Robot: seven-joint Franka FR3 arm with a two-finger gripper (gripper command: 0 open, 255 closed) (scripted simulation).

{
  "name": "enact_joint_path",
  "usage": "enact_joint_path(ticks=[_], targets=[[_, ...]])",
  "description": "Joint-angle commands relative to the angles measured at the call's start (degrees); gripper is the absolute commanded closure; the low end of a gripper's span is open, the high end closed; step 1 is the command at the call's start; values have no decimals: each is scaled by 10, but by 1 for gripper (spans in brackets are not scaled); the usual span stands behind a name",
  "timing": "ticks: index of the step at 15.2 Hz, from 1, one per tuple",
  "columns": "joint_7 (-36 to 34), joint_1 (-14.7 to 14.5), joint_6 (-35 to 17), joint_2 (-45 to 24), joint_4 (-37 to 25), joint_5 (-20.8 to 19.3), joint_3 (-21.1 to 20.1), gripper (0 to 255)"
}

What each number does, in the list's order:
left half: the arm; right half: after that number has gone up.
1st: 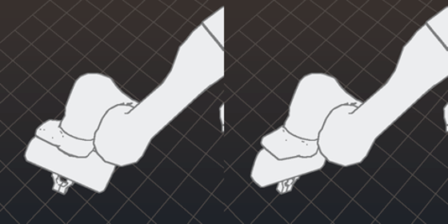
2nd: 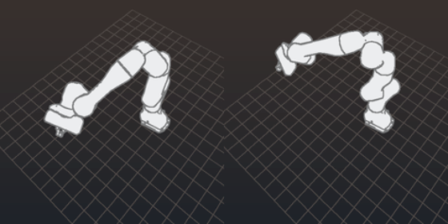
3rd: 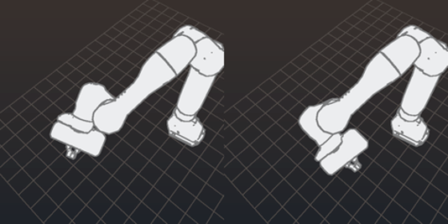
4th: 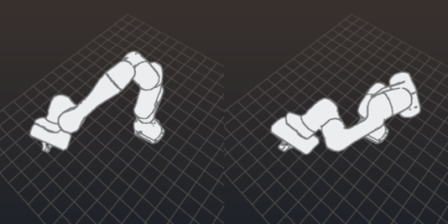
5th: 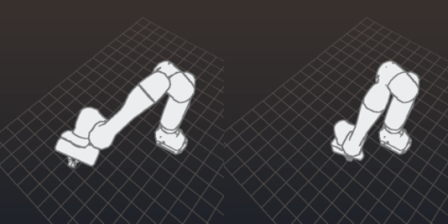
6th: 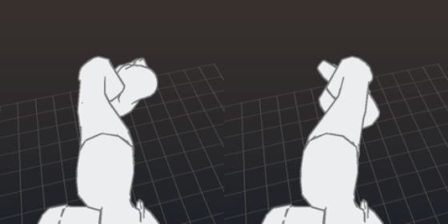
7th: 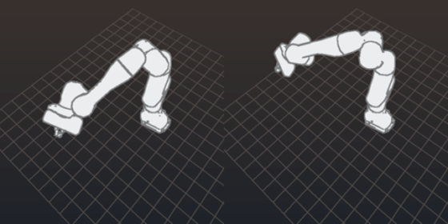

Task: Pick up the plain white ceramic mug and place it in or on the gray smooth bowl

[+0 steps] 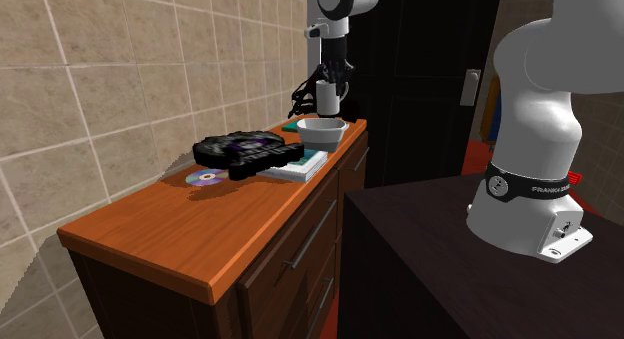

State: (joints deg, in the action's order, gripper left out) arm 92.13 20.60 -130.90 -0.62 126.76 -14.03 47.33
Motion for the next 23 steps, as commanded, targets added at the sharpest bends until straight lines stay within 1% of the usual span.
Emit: enact_joint_path(ticks=[1, 6, 13, 14, 19, 21, 23], targets=[[3, 1, -17, -10, 9, 7, 1, 255], [15, 6, -56, -41, 24, 31, 0, 255], [15, 6, -56, -41, 24, 31, 0, 255], [15, 6, -56, -41, 24, 31, 0, 0], [15, 6, -56, -41, 24, 31, 0, 0], [-6, -4, -15, -5, 12, 1, 0, 0], [-22, -10, 23, 25, -1, -20, -5, 0]])
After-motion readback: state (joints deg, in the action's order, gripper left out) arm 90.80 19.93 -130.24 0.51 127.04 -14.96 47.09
